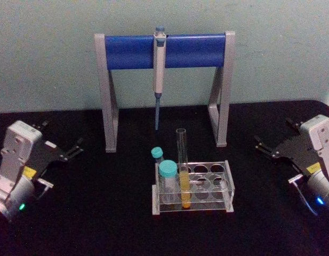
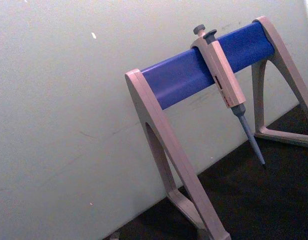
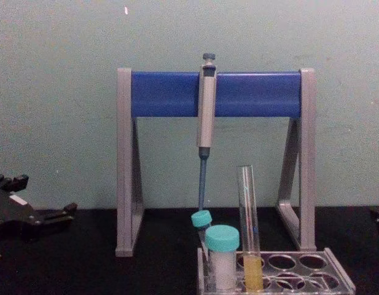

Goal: Pick up the test tube from the test tube rack, shake it, then place it back into the test tube rack.

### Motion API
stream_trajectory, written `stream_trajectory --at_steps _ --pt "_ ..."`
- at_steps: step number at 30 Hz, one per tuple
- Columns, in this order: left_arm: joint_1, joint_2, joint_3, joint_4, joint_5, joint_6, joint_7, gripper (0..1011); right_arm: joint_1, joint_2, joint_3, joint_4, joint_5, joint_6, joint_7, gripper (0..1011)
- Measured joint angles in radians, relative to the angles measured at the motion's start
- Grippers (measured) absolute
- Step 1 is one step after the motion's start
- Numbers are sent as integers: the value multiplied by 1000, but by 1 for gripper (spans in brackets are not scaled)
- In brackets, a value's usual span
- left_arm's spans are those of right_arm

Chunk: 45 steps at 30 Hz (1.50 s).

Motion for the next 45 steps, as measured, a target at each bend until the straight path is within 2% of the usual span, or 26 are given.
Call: stream_trajectory --at_steps 45 --pt "0 0 0 0 0 0 0 1001 0 0 0 0 0 0 0 1000"
